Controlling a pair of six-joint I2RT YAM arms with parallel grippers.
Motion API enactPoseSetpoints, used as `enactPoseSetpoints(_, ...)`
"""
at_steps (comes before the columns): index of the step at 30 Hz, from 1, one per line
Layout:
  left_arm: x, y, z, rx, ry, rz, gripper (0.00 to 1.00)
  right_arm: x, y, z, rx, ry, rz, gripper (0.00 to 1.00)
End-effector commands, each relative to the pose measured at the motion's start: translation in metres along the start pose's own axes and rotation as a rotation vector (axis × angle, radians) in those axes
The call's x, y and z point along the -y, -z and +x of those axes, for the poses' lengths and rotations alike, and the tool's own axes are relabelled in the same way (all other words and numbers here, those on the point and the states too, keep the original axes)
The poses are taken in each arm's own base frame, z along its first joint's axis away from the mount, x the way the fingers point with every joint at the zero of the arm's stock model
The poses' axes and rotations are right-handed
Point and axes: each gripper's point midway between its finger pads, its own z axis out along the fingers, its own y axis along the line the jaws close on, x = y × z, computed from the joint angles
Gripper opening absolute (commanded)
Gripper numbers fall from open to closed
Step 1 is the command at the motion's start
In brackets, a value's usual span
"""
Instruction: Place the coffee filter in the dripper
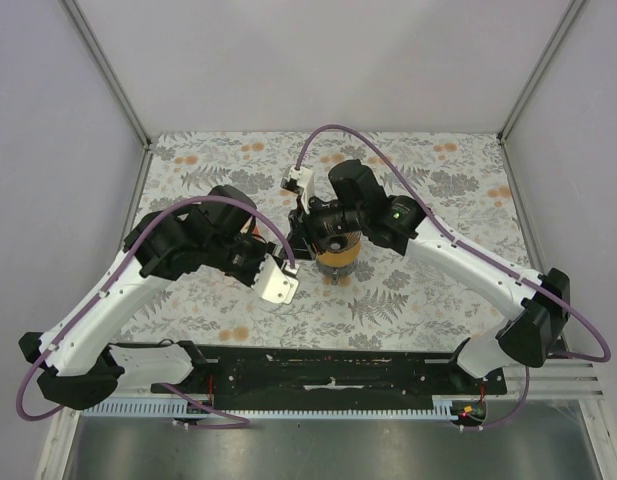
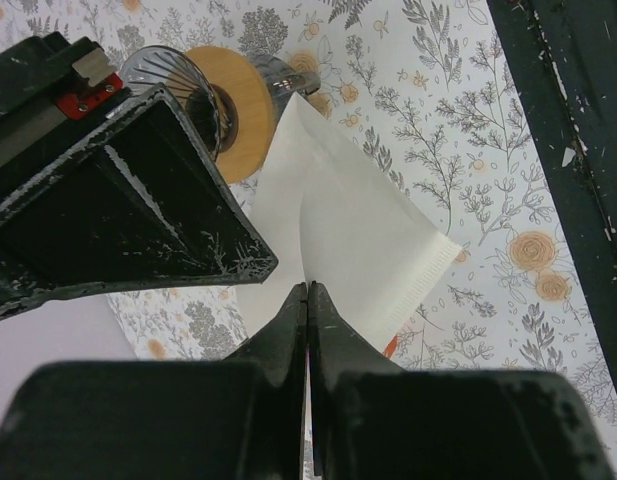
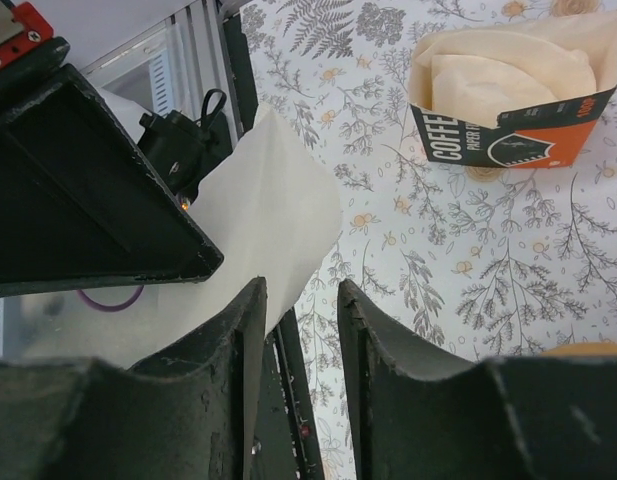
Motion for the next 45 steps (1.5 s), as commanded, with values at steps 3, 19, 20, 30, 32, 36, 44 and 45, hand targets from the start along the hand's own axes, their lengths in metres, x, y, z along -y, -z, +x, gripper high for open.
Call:
enactPoseSetpoints(3,-0.009,0.003,-0.003,0.004,-0.055,-0.041,0.02,-0.013,-0.003,-0.010,0.026,0.016,-0.063,0.44)
enactPoseSetpoints(19,0.001,0.003,0.007,-0.037,-0.134,-0.035,0.02,-0.026,0.001,-0.011,0.032,-0.002,-0.133,0.76)
enactPoseSetpoints(20,0.001,0.003,0.008,-0.040,-0.140,-0.035,0.02,-0.024,0.000,-0.011,0.033,-0.011,-0.119,0.75)
enactPoseSetpoints(30,-0.003,0.005,0.002,-0.018,-0.148,-0.064,0.02,0.005,-0.014,-0.007,0.039,-0.061,0.048,0.52)
enactPoseSetpoints(32,-0.001,0.004,0.000,-0.004,-0.133,-0.059,0.02,0.011,-0.014,-0.007,0.039,-0.065,0.081,0.42)
enactPoseSetpoints(36,0.000,0.004,-0.004,0.012,-0.104,-0.060,0.02,0.027,-0.006,-0.010,0.048,-0.060,0.190,0.16)
enactPoseSetpoints(44,0.009,-0.001,0.000,-0.005,0.039,-0.018,0.02,0.072,0.042,-0.017,0.107,-0.066,0.484,0.00)
enactPoseSetpoints(45,0.006,-0.002,0.000,-0.006,0.064,-0.026,0.04,0.075,0.045,-0.016,0.108,-0.067,0.502,0.00)
